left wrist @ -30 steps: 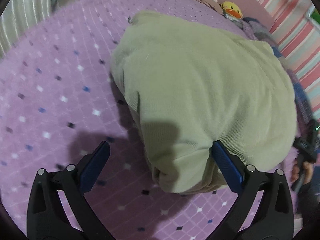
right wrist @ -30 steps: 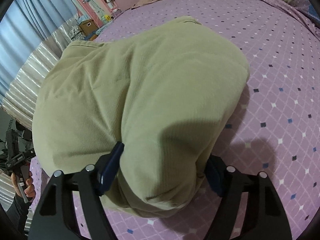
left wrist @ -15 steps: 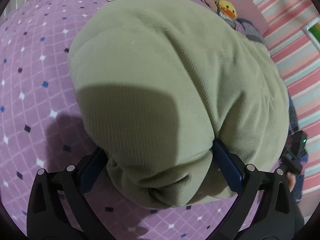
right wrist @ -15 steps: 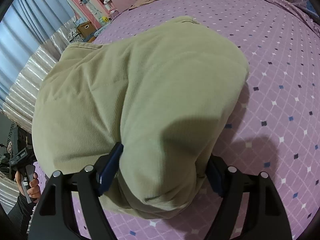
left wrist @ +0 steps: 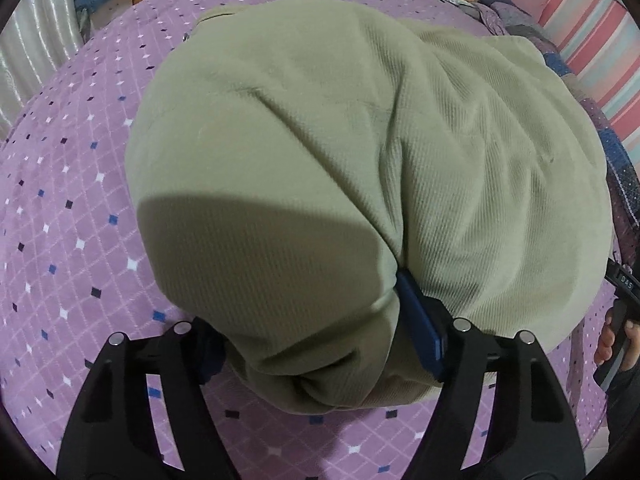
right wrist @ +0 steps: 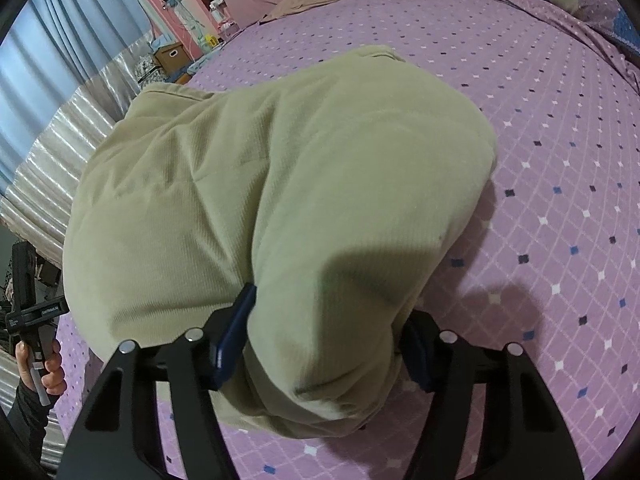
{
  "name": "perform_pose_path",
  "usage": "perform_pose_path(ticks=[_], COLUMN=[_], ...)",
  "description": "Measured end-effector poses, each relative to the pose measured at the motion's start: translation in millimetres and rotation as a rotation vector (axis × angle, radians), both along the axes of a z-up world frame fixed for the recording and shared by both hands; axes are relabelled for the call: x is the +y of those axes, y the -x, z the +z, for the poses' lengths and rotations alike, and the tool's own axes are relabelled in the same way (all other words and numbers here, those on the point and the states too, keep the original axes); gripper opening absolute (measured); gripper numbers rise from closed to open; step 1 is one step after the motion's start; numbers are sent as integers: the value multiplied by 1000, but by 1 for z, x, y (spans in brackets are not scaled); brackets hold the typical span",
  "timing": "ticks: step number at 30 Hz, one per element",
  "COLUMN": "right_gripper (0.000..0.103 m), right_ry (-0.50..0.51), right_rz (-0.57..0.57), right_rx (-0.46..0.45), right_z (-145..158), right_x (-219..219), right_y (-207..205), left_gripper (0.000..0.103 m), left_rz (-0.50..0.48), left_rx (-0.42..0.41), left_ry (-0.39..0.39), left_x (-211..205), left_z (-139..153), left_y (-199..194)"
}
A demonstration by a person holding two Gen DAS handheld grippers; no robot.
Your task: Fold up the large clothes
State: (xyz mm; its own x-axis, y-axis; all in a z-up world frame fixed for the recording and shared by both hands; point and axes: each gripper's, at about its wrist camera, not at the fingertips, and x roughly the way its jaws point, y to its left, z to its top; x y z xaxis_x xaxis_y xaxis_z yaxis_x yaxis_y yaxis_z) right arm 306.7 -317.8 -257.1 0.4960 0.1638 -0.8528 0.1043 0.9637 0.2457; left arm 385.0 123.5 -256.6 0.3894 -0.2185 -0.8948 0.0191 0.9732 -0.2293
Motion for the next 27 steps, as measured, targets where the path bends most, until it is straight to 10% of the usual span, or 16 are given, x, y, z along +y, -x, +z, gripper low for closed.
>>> perform_pose_path(ticks=[16,27], right_gripper=[66,54], right_ry=[14,12], right_rz=[-10,-29], right_rx=[-1,-38], right_z=[1,16], right_x=[5,9], right_y=[3,8], left_gripper=[73,55], left_rz=[-6,-12], left_rx=[-8,-33], left_ry=[-23,-78], left_x=[6,-12], left_z=[2,22], left_y=[12,14])
